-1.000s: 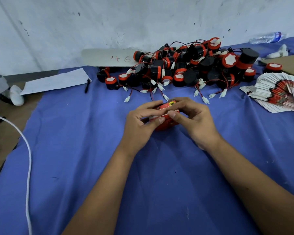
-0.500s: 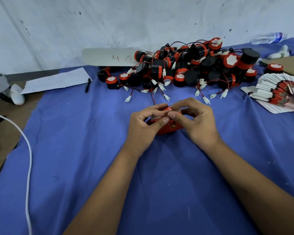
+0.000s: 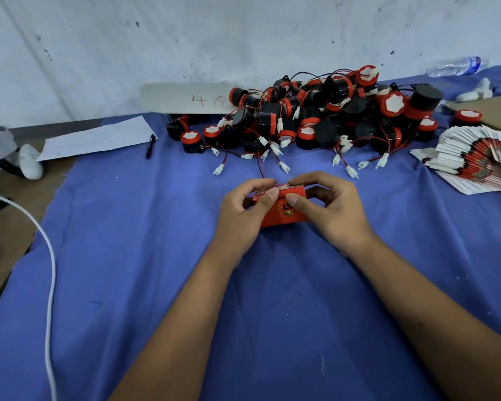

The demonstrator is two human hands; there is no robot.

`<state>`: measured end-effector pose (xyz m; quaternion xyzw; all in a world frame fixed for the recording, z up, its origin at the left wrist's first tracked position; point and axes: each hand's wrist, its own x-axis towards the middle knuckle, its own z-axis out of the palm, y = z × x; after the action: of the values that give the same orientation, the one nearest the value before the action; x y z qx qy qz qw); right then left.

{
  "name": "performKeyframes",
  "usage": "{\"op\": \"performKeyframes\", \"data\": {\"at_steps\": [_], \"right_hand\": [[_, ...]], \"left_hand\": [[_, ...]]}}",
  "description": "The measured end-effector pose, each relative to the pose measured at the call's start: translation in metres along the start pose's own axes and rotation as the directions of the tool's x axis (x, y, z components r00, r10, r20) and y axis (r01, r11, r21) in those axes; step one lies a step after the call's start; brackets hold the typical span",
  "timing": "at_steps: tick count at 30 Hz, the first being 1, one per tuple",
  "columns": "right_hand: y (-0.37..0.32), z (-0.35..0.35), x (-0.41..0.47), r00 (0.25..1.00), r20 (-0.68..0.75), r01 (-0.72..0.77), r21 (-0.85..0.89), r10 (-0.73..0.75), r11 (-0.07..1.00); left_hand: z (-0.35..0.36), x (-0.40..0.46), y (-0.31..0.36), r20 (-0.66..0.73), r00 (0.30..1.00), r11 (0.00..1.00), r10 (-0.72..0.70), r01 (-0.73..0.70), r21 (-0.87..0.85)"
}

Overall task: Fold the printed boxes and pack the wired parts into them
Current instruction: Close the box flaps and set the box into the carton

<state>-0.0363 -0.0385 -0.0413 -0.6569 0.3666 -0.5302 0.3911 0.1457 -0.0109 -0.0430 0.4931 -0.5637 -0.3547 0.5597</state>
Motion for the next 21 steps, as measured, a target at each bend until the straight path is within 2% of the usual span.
{"op": "performKeyframes", "data": {"at_steps": [4, 8, 12, 14, 18, 21], "right_hand": [[-0.006, -0.004, 0.001, 0.996, -0.041, 0.078, -0.082, -0.081, 0.994], [-0.007, -0.004, 0.001, 0.992, -0.053, 0.113, -0.066, -0.117, 0.991], [-0.009, 0.0, -0.001, 0.999, 0.016, -0.039, 0.168, 0.037, 0.985], [-0.009, 0.004, -0.003, 0.992, 0.003, -0.12, 0.241, 0.123, 0.963], [-0.008, 0.001, -0.001, 0.979, -0.064, -0.175, 0.238, 0.195, 0.955], [-0.003, -0.004, 0.001, 0.97, -0.097, -0.196, 0.218, 0.221, 0.956]], "left_hand": [[0.001, 0.0, 0.001, 0.119, 0.992, 0.998, 0.035, -0.04, 0.04], [0.002, -0.001, 0.003, 0.125, 0.987, 0.994, 0.1, -0.105, 0.034], [0.0, -0.001, 0.005, 0.062, 0.991, 0.988, 0.122, -0.127, 0.084], [0.001, -0.003, 0.007, 0.049, 0.992, 0.985, 0.121, -0.126, 0.122], [0.005, -0.006, 0.01, 0.139, 0.989, 0.995, 0.041, -0.052, 0.079], [0.004, -0.007, 0.009, 0.209, 0.975, 0.991, 0.07, -0.093, 0.099]]}}
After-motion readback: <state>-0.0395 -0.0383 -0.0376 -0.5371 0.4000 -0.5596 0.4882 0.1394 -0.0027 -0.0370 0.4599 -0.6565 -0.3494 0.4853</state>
